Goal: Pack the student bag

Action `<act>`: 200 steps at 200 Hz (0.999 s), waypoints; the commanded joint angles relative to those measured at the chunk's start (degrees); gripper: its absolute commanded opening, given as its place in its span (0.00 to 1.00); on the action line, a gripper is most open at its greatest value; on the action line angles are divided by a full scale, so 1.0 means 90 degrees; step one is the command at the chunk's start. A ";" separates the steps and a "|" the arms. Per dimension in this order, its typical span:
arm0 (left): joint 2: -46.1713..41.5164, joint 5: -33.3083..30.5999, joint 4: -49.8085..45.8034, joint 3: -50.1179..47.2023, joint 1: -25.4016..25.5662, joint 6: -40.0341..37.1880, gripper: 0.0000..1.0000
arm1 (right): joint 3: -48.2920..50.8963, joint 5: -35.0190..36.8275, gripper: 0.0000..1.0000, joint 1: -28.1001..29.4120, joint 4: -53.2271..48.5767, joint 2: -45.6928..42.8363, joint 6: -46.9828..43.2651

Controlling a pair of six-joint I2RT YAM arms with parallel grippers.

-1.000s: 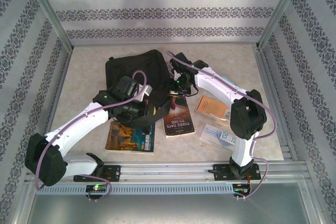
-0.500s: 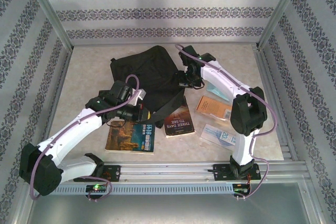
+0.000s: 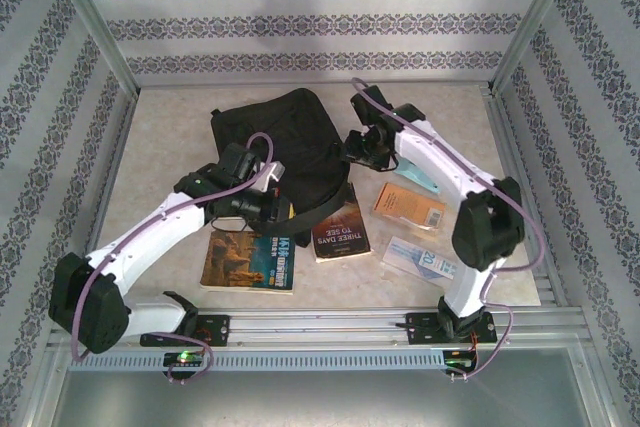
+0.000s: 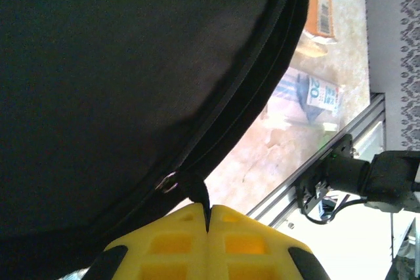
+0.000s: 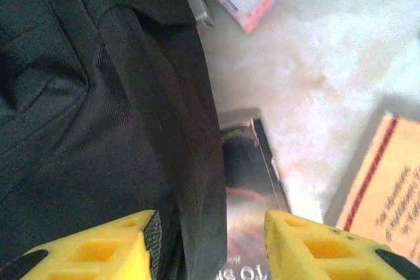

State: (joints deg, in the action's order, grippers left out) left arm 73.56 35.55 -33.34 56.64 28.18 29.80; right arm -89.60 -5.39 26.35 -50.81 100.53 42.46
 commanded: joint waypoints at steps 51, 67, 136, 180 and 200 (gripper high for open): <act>0.0344 0.0381 0.0931 0.0588 0.0329 0.0524 0.00 | 0.1920 -0.0753 0.41 0.0491 0.0908 -0.1877 0.2381; 0.0344 0.0357 0.0954 0.0594 0.0374 0.0541 0.00 | 0.1810 -0.0917 0.46 0.0729 0.0961 -0.1723 0.2551; 0.0159 0.0327 0.1171 0.0417 0.0413 0.0769 0.00 | 0.1565 -0.1021 0.42 0.1291 0.1384 -0.1084 0.2959; -0.0037 0.0088 0.0974 0.0205 0.0394 0.0694 0.00 | 0.1653 -0.0857 0.15 0.1407 0.1241 -0.0896 0.2964; -0.0136 0.0016 0.0830 0.0097 0.0355 0.0639 0.00 | 0.1677 -0.0599 0.06 0.1408 0.1123 -0.0934 0.2858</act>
State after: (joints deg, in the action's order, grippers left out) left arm 74.98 35.94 -26.55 58.48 31.14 36.05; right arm -74.13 -14.02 38.26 -38.89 91.92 68.97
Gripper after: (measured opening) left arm 0.058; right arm 0.091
